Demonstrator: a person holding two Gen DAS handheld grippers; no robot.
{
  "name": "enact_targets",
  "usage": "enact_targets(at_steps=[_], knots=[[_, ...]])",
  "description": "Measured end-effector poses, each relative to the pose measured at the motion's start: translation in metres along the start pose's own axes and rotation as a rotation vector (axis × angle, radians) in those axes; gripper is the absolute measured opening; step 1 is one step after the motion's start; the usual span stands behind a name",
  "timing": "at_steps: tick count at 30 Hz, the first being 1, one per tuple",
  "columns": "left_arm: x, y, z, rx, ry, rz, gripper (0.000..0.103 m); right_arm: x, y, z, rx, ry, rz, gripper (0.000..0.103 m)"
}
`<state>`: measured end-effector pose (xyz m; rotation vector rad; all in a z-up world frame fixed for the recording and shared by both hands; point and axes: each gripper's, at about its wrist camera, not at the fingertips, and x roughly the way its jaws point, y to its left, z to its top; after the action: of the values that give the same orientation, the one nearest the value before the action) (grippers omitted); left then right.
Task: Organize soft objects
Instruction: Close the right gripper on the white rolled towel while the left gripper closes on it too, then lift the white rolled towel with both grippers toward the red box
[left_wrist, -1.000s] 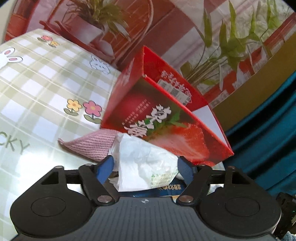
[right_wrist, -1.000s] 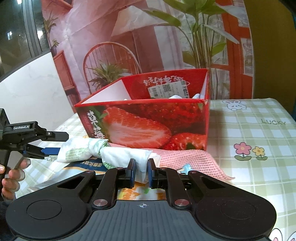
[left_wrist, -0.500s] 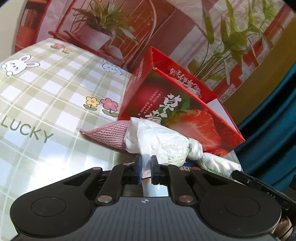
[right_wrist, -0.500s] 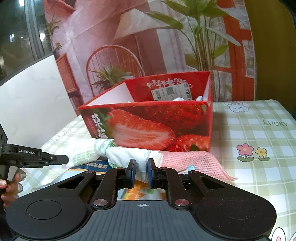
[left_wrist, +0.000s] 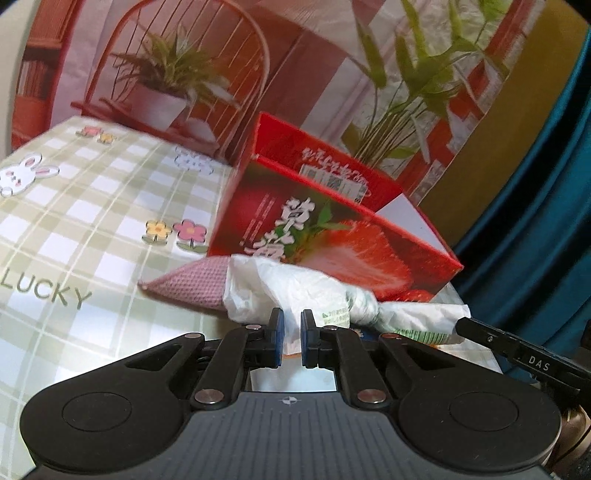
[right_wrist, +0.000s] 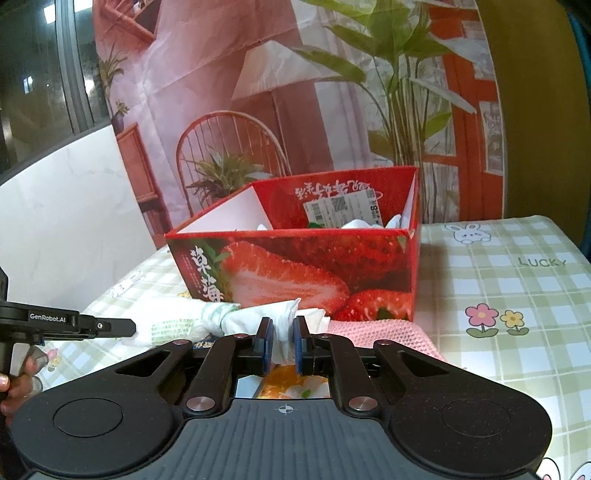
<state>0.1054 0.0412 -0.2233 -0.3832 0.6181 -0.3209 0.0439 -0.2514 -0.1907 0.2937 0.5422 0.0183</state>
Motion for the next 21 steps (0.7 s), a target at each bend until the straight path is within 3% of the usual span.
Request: enact_targets(at_steps=[14,21], knots=[[-0.028,-0.014,0.013,0.036,-0.082,-0.009,0.010,-0.024,0.009,0.014,-0.022,-0.094,0.008,0.008],[-0.040,-0.031,0.037,0.104,-0.137,-0.022,0.010,-0.037,0.010,0.032,-0.048,-0.145,0.004,0.008]])
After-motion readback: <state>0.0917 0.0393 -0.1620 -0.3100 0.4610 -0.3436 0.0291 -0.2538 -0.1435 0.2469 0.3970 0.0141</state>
